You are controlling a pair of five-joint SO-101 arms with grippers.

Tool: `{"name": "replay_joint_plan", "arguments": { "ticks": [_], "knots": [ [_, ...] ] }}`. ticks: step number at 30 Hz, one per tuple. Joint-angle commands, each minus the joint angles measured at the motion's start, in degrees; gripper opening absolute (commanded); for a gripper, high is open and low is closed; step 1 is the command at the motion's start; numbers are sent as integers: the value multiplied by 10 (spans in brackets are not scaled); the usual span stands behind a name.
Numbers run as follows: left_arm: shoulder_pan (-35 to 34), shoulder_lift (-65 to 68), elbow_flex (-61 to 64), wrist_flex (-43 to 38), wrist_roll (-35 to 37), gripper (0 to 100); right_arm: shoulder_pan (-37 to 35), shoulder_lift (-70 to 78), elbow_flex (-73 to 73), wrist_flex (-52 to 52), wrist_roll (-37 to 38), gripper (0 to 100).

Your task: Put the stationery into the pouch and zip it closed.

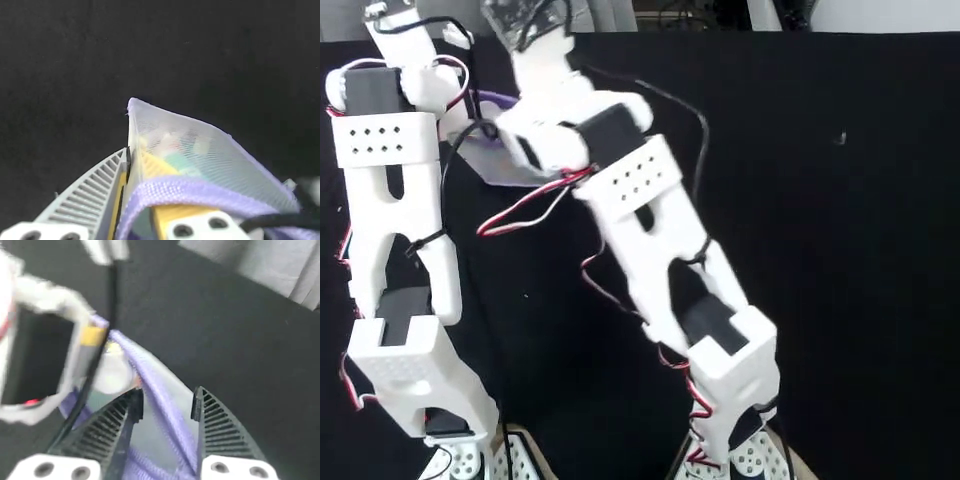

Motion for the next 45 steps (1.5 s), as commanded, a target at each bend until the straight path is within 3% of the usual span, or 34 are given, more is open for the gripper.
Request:
{"name": "replay_joint_plan", "arguments": {
  "ticks": [1,13,19,25,30,35,40,45],
  "knots": [
    [0,-45,-33,0,-14,29,-40,-28,-12,10,-19,162],
    [6,-62,-83,1,-15,29,123,-223,-10,17,-9,162],
    [62,-56,-163,53,-16,29,156,-284,-10,26,-8,162],
    [100,-75,-143,50,-19,29,171,-285,-14,25,-8,162],
    [153,-49,-17,51,-48,29,181,-290,-15,25,-8,162],
    [73,-123,-72,50,15,29,185,-290,-15,25,-8,162],
    [93,-67,83,48,-62,29,185,-290,-15,24,-8,162],
    [29,-138,20,51,-21,29,185,-290,-15,25,-8,162]
  ]
}}
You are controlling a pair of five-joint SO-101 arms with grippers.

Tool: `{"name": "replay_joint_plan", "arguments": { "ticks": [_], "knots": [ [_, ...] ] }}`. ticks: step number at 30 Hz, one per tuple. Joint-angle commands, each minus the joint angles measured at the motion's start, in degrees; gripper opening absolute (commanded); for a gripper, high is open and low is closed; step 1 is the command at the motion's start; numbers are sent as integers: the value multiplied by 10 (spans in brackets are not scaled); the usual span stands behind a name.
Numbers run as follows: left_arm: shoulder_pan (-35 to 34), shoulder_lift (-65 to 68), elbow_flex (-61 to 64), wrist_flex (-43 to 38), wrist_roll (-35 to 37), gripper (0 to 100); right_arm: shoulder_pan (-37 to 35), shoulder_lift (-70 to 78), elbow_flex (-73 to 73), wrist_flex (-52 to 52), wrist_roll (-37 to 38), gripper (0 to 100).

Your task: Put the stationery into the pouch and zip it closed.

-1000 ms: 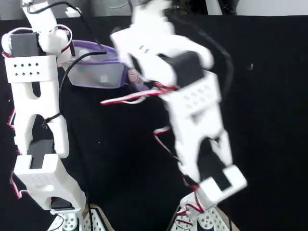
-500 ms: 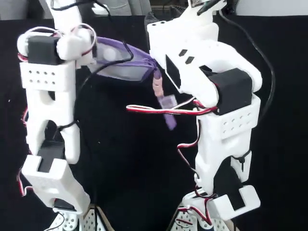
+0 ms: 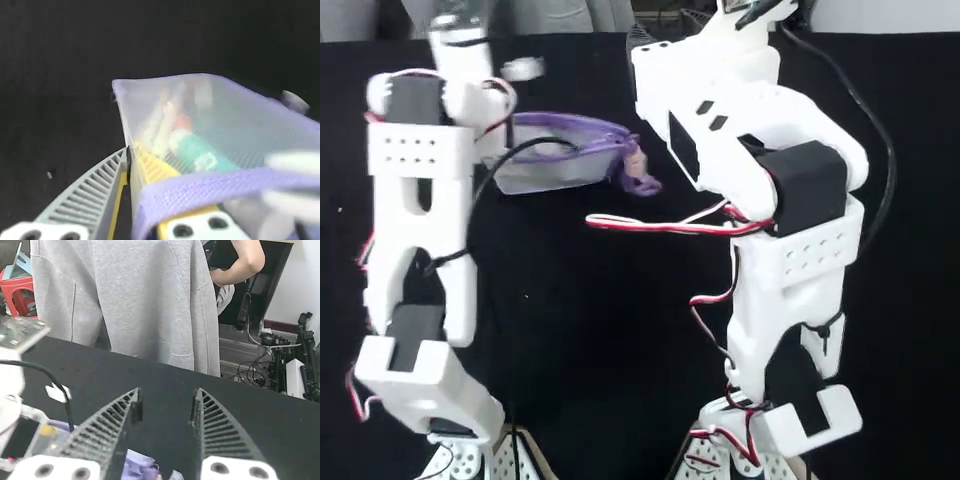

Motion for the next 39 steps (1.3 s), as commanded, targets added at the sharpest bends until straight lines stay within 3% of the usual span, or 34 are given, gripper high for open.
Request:
{"name": "replay_joint_plan", "arguments": {
  "ticks": [1,4,10,18,21,26,28,34,37,39],
  "knots": [
    [-49,-107,-71,3,33,29,6,-26,-15,1,4,162],
    [-35,-195,-49,3,33,29,6,-26,-15,0,4,162],
    [17,-222,189,-75,-24,29,6,-26,-15,0,4,162],
    [19,-420,123,-62,8,29,6,-26,-15,1,4,162],
    [17,-404,225,-83,3,29,6,-26,-15,1,4,162],
    [-4,-331,428,-217,-5,29,4,-26,-15,2,4,162],
    [-9,-335,418,-215,-5,29,4,-25,-15,2,4,162],
    [-9,-425,222,-107,5,29,5,-25,-15,2,4,162],
    [-8,-402,301,-129,9,29,5,-25,-15,2,4,162],
    [-6,-362,412,-202,9,29,4,-25,-15,3,4,162]
  ]
}}
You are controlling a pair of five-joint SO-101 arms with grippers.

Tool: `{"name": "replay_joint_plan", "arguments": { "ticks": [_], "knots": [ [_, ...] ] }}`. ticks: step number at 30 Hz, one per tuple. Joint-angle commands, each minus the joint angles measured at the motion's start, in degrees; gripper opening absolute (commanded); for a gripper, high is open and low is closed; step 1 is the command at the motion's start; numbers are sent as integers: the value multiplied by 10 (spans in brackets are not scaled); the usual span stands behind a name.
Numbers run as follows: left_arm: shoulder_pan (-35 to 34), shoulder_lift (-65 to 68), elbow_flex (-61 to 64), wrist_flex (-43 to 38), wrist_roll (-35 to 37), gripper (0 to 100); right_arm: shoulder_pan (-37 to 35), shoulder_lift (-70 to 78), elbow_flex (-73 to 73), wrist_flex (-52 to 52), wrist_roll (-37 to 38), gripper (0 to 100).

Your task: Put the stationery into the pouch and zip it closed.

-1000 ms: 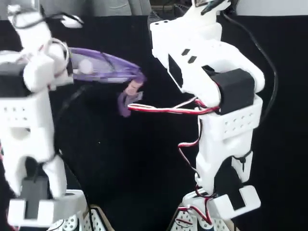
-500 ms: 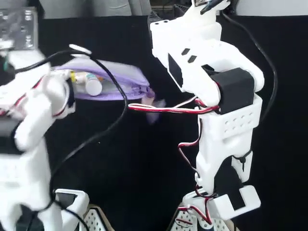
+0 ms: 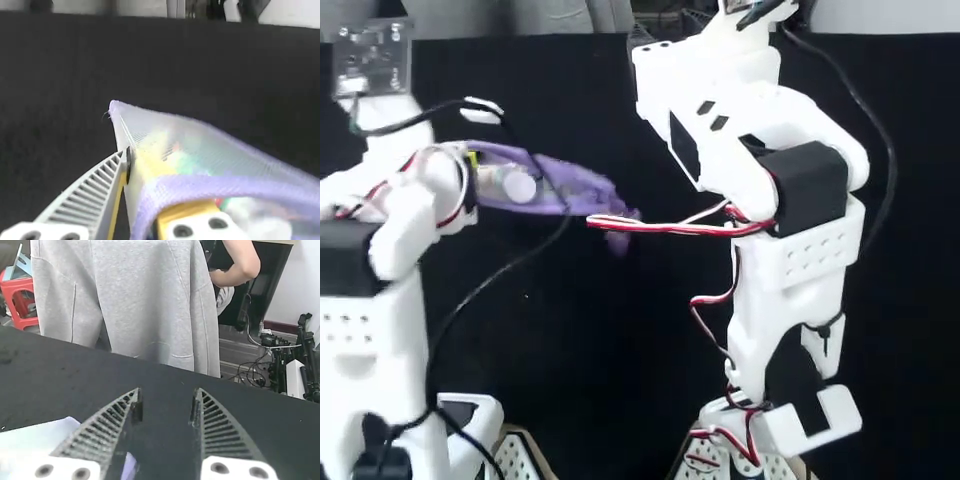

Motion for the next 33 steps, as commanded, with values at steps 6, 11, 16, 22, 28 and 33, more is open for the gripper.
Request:
{"name": "replay_joint_plan", "arguments": {
  "ticks": [6,11,16,22,28,33],
  "knots": [
    [-31,47,187,-154,39,29,3,-24,-10,4,4,162],
    [-36,13,161,-142,66,29,-10,-25,-15,20,3,162],
    [-15,30,187,-166,67,29,-64,-22,-11,80,4,162],
    [-13,31,206,-202,68,29,-101,-20,32,115,4,162],
    [-12,31,206,-201,79,29,-102,-21,165,79,4,162],
    [-12,31,204,-200,95,29,-102,-26,288,-7,4,162]
  ]
}}
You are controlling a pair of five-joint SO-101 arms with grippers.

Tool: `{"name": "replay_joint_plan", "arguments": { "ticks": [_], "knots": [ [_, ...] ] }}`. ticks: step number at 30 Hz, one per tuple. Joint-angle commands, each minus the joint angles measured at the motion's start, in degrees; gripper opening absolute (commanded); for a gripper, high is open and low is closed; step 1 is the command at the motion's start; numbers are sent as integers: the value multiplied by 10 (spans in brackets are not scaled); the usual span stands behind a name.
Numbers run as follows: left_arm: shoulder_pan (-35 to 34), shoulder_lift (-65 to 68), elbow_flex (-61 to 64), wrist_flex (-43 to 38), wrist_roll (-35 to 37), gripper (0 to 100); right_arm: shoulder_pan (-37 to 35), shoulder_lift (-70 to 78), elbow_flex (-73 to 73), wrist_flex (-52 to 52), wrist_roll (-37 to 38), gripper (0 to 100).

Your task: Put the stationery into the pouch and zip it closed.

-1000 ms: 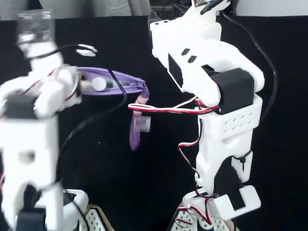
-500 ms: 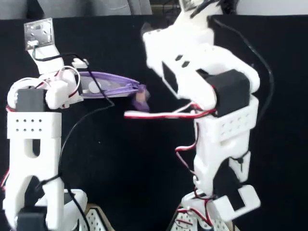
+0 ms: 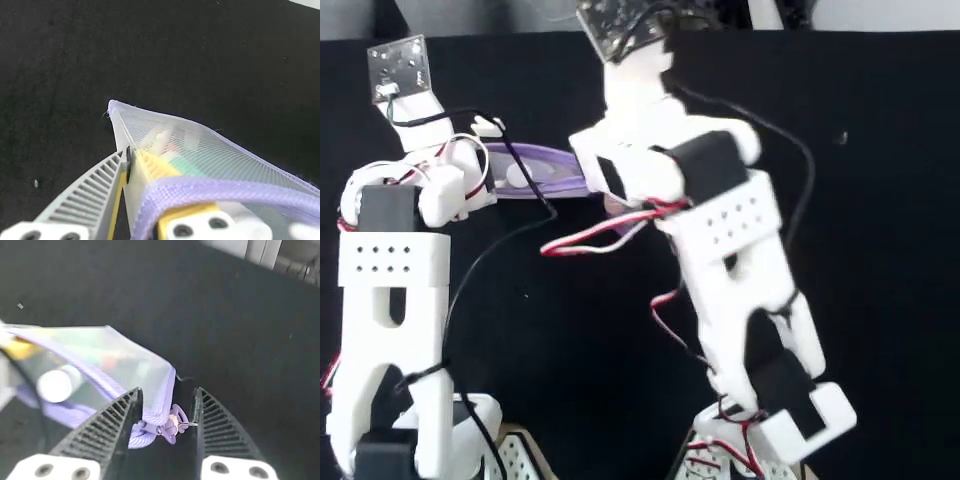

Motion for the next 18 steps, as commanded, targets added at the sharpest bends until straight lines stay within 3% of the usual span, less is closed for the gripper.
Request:
{"name": "replay_joint_plan", "arguments": {
  "ticks": [1,18],
  "knots": [
    [10,-6,-7,-16,14,29,-11,-26,77,-69,4,162],
    [67,-6,-7,-19,15,29,-84,-56,93,-91,4,162]
  ]
}}
